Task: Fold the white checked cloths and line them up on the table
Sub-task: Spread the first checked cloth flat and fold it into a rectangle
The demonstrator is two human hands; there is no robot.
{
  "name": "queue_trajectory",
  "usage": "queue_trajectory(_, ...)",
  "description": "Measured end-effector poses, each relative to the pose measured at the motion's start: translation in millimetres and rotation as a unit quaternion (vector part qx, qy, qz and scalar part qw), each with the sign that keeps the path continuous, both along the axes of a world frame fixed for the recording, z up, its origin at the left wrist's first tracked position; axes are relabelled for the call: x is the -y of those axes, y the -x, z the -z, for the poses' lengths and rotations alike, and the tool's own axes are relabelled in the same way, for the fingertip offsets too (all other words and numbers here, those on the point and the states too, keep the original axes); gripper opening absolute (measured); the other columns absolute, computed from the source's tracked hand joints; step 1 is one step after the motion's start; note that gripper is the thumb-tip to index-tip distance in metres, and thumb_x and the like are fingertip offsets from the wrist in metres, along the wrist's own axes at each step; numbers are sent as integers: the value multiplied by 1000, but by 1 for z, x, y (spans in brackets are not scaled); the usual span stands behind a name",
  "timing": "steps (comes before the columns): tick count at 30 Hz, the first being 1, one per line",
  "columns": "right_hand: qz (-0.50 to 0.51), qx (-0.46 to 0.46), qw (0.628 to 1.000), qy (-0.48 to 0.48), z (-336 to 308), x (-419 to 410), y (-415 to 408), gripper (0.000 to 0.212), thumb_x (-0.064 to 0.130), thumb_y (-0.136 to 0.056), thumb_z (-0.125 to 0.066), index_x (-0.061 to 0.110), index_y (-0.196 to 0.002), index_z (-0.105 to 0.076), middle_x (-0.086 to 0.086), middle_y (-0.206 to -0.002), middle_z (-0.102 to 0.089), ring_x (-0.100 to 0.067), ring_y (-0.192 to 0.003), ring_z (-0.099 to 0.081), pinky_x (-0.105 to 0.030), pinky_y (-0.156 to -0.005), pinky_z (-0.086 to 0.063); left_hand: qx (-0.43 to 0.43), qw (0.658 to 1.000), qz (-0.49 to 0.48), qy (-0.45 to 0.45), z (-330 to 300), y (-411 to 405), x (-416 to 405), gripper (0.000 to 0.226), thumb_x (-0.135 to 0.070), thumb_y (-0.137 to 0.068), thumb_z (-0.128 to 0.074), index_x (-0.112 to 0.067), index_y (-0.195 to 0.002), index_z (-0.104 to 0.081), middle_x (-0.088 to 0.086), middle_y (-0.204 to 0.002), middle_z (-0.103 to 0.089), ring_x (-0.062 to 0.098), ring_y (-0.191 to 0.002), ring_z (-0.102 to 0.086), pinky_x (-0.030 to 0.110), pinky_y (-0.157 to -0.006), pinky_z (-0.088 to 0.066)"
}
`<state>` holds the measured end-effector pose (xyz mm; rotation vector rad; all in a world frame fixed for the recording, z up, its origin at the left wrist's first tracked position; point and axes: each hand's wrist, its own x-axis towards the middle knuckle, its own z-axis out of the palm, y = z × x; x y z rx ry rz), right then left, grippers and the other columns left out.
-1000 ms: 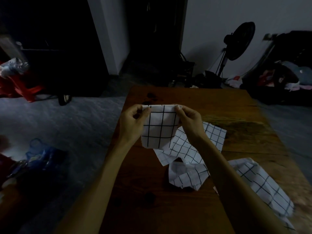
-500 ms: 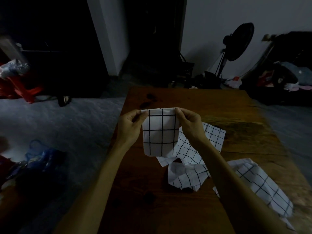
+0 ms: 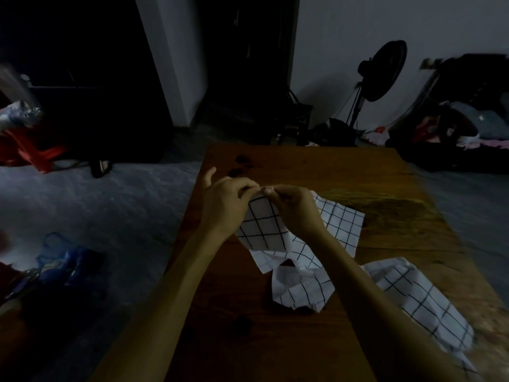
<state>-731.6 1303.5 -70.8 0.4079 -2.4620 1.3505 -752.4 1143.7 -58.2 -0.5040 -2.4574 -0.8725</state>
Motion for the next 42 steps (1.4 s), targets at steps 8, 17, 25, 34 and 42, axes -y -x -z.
queue_trajectory(8,29,-31,993,-114,14,-1,2,15,14,-94,-58,17,-83,-68,15,-59,-54,-1,-45,-46,-13,-48,-31,95,990,99,-15,-1,-3,0,17,-30,-90,-59,-20,-103,-62,-14,-92,-60,0,-80,-57,20,-66,-49)
queue_trajectory(17,43,31,992,-113,33,-1,-10,20,24,-98,-49,18,-104,-67,10,-84,-64,3,-64,-52,-12,-57,-39,50,993,16,-101,5,-2,4,10,-21,-95,-54,-17,-93,-63,-15,-75,-58,9,-68,-60,33,-57,-52)
queue_trajectory(25,56,89,990,-93,72,-5,-36,21,26,-99,-46,18,-104,-65,8,-86,-64,-8,-73,-61,-25,-67,-52,60,990,-20,-123,11,-22,23,11,-19,-95,-52,-16,-96,-62,-20,-80,-55,-4,-72,-54,9,-60,-41)
queue_trajectory(34,70,160,984,-34,91,29,-50,19,21,-96,-50,17,-111,-61,10,-94,-62,-5,-79,-60,-29,-75,-55,96,989,-37,-110,4,-48,89,12,-15,-94,-54,-23,-90,-62,-18,-82,-59,3,-77,-57,16,-65,-43)
queue_trajectory(42,-116,121,985,40,13,186,-57,9,25,-95,-54,24,-97,-63,9,-89,-64,-3,-81,-61,-25,-73,-54,128,985,0,-117,-3,-79,181,8,-17,-91,-58,-24,-92,-63,-13,-83,-64,-1,-80,-61,21,-69,-51)
